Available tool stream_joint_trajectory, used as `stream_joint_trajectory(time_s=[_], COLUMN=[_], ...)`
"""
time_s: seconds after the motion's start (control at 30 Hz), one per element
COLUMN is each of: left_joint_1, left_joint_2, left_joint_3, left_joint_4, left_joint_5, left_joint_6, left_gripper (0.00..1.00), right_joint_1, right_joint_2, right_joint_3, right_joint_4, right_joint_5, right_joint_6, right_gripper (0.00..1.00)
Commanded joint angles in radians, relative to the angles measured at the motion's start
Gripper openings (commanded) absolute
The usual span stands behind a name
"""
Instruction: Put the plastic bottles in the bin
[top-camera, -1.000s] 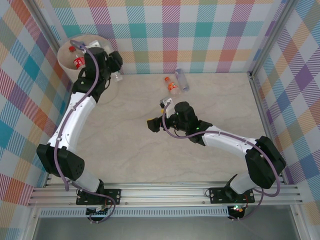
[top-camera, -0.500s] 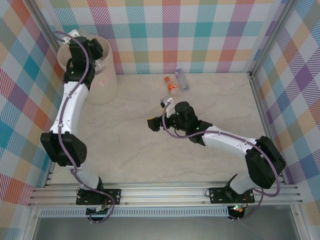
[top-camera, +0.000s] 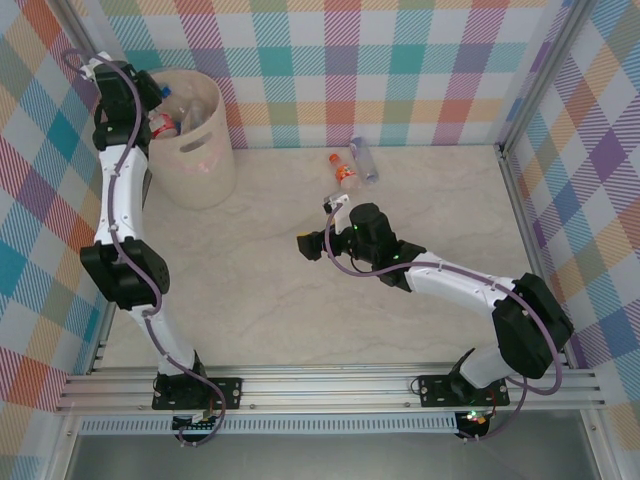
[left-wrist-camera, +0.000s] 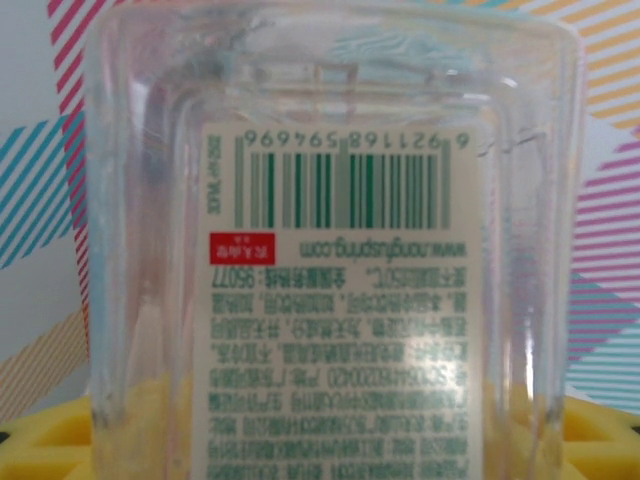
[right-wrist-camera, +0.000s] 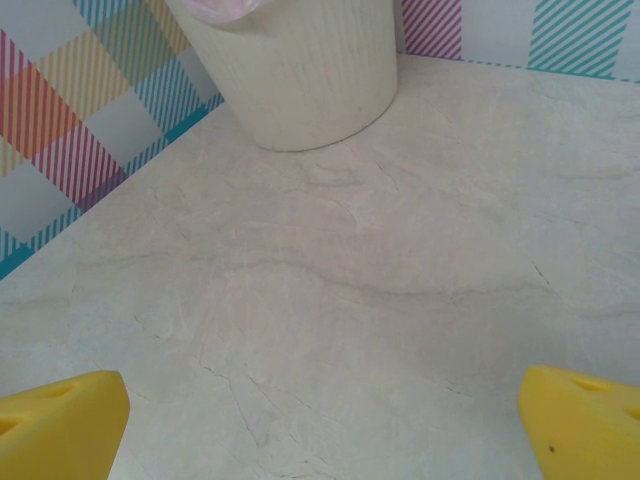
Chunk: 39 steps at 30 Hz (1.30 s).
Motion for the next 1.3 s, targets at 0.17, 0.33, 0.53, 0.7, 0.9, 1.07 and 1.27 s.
stream_joint_trajectory(time_s=[0.17, 0.33, 0.53, 0.7, 0.9, 1.07, 1.27], left_joint_1=[0.027, 0.03, 0.028, 0.025, -0.013, -0.072, -0.162], left_joint_2=[0.136, 0.117, 0.102, 0.095, 0.062, 0.003, -0.143], left_joint_3=[0.244, 0.244, 0.244, 0.244, 0.232, 0.172, -0.029], left_joint_4=[-0.226, -0.237, -0.255, -0.262, -0.292, -0.283, -0.173], left_joint_5=[-0.116, -0.098, 0.003, 0.142, 0.203, 0.235, 0.36], left_joint_6=[-0.017, -0.024, -0.036, -0.05, -0.064, -0.054, -0.072], left_gripper=[0.96, 0.97, 1.0, 1.0, 1.0, 1.0, 1.0], right_joint_1=[0.007, 0.006, 0.006, 0.006, 0.004, -0.016, -0.134], right_joint_2=[-0.02, -0.017, -0.021, -0.043, -0.11, -0.146, -0.149], right_joint_3=[-0.019, -0.018, -0.014, -0.012, -0.055, -0.073, -0.054], right_joint_4=[0.0, -0.001, -0.009, -0.031, -0.027, -0.055, -0.163], right_joint_5=[0.037, 0.04, 0.053, 0.112, 0.204, 0.241, 0.164], right_joint_6=[-0.026, -0.029, -0.005, 0.029, 0.032, 0.04, 0.123], right_gripper=[1.0, 1.0, 1.0, 1.0, 1.0, 1.0, 1.0])
